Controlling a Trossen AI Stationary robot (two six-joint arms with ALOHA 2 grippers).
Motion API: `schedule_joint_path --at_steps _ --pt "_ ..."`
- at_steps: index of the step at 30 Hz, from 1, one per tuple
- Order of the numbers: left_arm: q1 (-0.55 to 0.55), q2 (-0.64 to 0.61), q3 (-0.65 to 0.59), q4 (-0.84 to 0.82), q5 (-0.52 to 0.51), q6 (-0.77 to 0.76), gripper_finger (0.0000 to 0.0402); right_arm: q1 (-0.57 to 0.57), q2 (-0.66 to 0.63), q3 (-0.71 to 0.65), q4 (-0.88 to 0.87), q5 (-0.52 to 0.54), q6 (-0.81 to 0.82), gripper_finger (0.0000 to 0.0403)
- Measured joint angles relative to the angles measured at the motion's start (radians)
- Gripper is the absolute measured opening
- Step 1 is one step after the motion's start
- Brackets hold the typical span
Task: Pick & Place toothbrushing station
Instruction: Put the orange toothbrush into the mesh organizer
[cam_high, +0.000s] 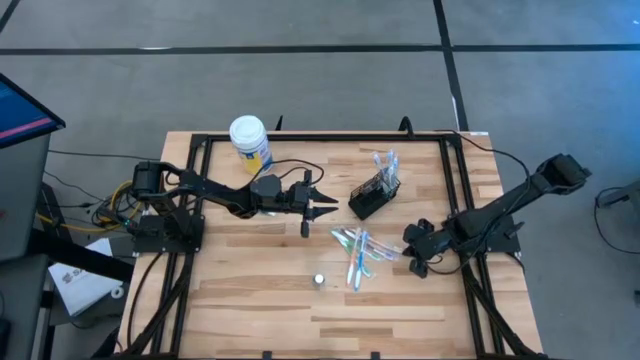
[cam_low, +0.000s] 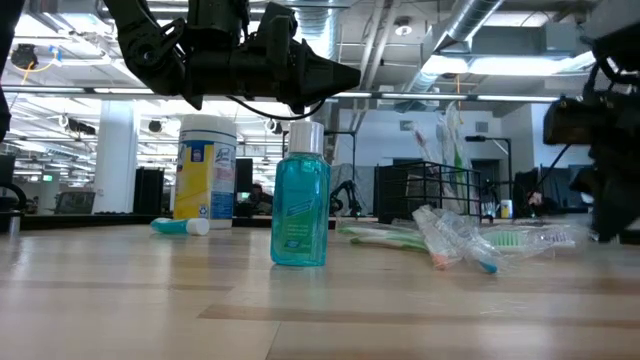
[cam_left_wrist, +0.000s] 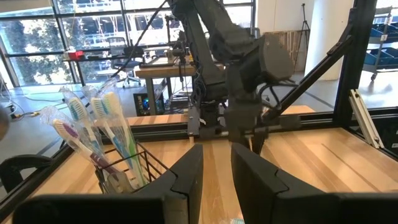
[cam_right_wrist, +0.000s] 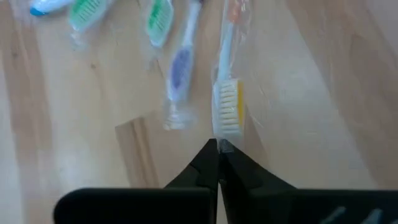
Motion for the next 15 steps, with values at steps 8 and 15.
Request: schedule_joint_path --at_steps 8,15 --pt "0.0 0.0 0.0 0.0 0.0 0.0 0.0076 0.0 0.0 0.244 -0.347 0.051 -0.05 0.0" --pt "0.0 0.0 0.0 0.0 0.0 0.0 0.0076 0.0 0.0 0.48 -0.616 0.135 -0.099 0.0"
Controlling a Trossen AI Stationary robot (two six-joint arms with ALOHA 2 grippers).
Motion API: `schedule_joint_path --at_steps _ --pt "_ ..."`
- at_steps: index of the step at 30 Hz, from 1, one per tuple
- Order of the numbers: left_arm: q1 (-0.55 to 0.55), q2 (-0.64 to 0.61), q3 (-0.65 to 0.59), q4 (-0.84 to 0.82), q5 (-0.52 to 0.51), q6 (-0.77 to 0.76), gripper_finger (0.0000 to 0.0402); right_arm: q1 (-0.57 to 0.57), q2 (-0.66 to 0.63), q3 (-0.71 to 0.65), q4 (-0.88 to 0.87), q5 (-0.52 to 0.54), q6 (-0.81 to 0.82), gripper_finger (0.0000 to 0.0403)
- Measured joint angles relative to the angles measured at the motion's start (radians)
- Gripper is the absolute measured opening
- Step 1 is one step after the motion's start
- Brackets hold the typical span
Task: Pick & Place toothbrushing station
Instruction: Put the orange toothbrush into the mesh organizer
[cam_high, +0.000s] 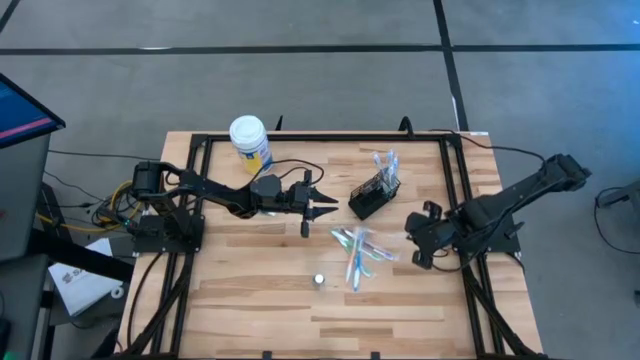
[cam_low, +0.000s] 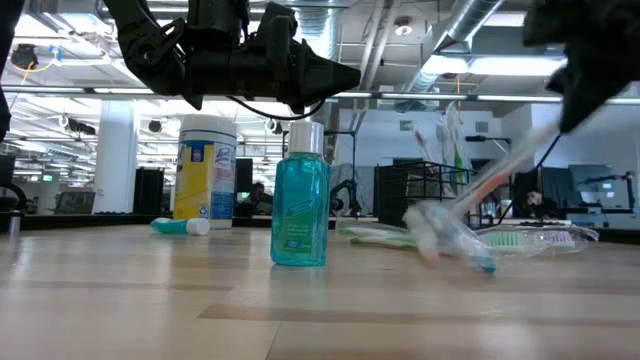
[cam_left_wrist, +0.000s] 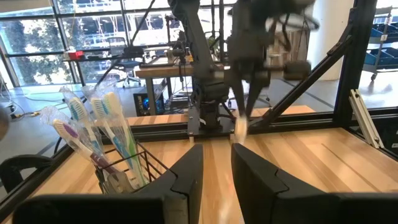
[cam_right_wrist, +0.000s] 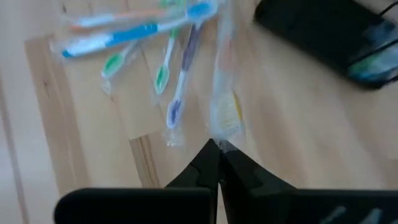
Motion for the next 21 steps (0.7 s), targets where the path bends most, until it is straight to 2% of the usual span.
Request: schedule_joint_path --at_steps 5,10,21 --pt "0.0 0.0 0.0 0.001 0.0 0.0 0.0076 -0.001 0.018 0.146 -0.104 0.074 -0.071 0.0" --pt "0.0 0.0 0.0 0.003 0.0 0.0 0.0076 -0.018 0.072 0.257 -0.118 0.129 -0.191 0.0" --pt "-0.014 0.0 0.0 0.028 0.008 0.0 0.0076 -0.114 0.22 0.45 -0.16 0.075 -0.375 0.0"
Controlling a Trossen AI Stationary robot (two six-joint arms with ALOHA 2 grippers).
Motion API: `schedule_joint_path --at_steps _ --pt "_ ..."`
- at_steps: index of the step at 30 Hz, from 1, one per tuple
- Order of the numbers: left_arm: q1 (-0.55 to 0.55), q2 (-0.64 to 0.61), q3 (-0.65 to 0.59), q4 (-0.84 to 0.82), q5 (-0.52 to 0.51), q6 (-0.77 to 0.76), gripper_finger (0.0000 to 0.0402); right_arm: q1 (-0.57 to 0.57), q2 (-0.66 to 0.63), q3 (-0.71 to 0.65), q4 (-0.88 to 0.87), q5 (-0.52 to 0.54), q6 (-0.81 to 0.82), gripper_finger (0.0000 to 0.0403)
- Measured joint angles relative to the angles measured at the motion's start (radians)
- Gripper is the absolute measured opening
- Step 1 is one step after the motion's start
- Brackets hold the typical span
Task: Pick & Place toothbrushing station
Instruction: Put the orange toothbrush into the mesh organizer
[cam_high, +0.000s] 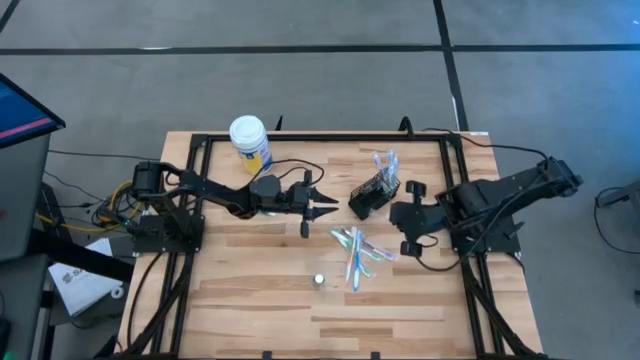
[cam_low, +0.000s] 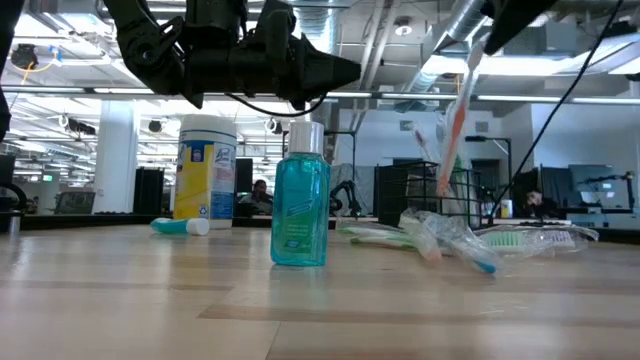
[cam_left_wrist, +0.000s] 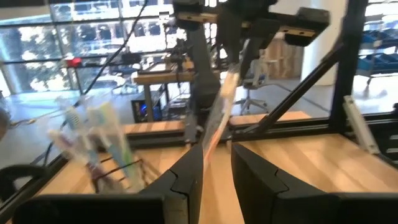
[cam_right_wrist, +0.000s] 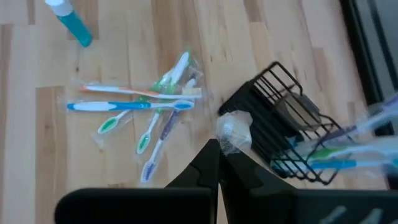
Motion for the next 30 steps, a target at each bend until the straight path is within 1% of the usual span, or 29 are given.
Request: schedule_joint_path --at_steps 5,9,13,18,23,27,30 --pt "-0.028 0.0 0.0 0.045 0.026 0.004 0.0076 -0.034 0.049 0.098 -0.024 -0.054 -0.058 0.0" --pt "-0.046 0.0 0.001 0.07 0.026 0.008 0.0076 -0.057 0.091 0.176 -0.026 -0.098 -0.105 0.0" --pt "-0.051 0.0 0.001 0.087 0.024 0.051 0.0076 -0.067 0.141 0.253 -0.031 -0.126 -0.143 0.0" --pt "-0.064 0.0 0.015 0.088 -0.003 0.105 0.0076 -0.078 0.205 0.332 -0.071 -0.133 -0.165 0.0" --pt "-0.102 0.0 0.045 0.088 -0.013 0.18 0.0076 -0.086 0.246 0.364 -0.086 -0.132 -0.185 0.0" --pt "-0.137 0.0 0.063 0.068 -0.071 0.271 0.0076 -0.094 0.251 0.371 -0.084 -0.133 -0.192 0.0" --pt "-0.15 0.0 0.068 0.028 -0.114 0.297 0.0077 -0.098 0.251 0.371 -0.075 -0.132 -0.191 0.0"
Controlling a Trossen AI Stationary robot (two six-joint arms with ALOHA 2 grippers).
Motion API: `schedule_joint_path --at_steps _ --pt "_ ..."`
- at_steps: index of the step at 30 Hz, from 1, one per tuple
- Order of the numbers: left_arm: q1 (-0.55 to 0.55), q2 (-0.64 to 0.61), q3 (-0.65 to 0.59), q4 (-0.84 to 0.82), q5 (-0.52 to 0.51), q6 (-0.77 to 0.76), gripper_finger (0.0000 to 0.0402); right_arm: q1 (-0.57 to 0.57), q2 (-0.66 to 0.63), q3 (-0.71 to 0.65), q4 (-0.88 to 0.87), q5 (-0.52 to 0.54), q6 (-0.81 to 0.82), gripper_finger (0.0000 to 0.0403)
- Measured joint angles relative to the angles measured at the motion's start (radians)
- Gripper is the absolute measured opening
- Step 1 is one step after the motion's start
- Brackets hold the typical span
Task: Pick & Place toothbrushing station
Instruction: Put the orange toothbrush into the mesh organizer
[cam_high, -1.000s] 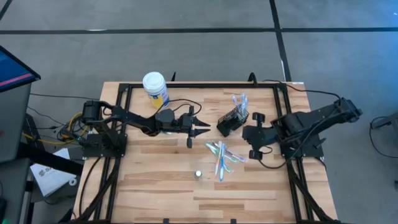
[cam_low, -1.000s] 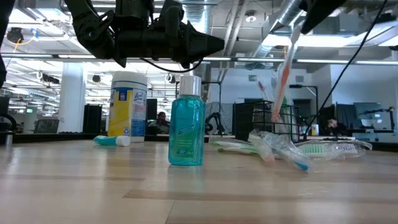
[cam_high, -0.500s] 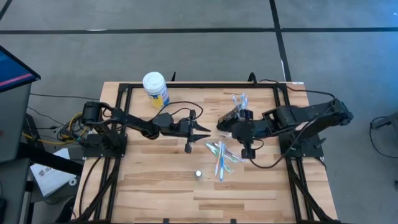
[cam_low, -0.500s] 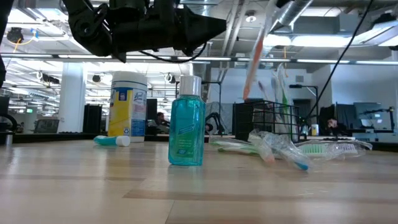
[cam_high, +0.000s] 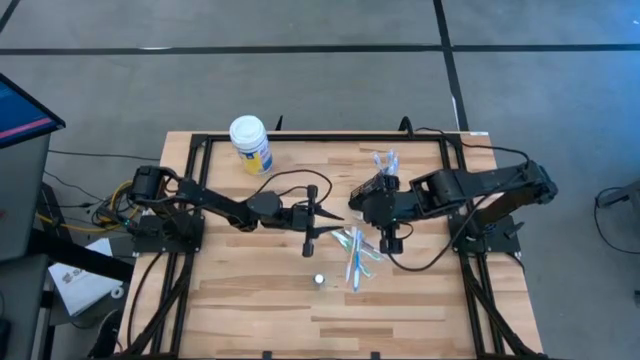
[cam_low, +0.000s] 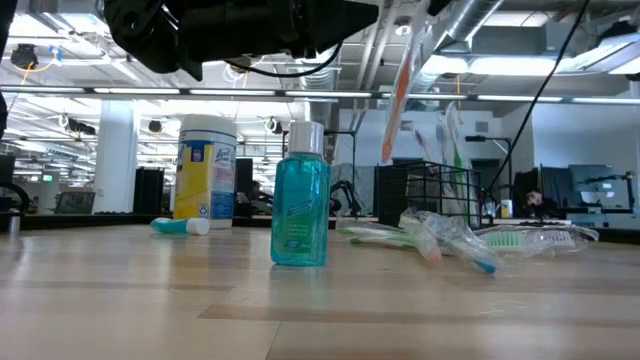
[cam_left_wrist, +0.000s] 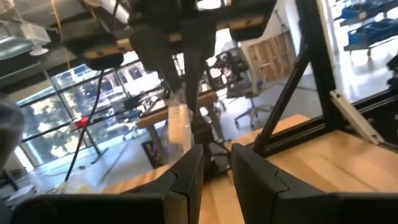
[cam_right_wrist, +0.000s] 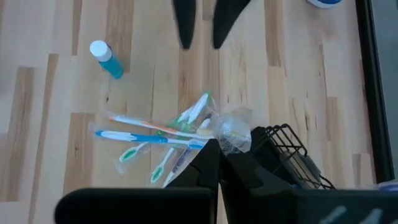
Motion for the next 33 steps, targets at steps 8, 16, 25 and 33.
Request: schedule_joint_path --at_steps 8,16,25,33 --pt "0.0 0.0 0.01 -0.003 -0.04 0.0 0.0122 0.001 0.0 0.0 0.05 -0.003 -0.026 0.0" --pt "0.007 0.0 0.017 -0.004 -0.055 -0.039 0.0174 -0.001 0.0 0.0 0.084 -0.007 -0.052 0.0" --pt "0.036 0.004 0.04 -0.072 -0.054 -0.127 0.0203 -0.006 -0.001 0.0 0.111 -0.009 -0.077 0.0" --pt "0.063 0.007 0.044 -0.08 -0.02 -0.181 0.0216 -0.006 -0.001 0.0 0.116 -0.01 -0.079 0.0"
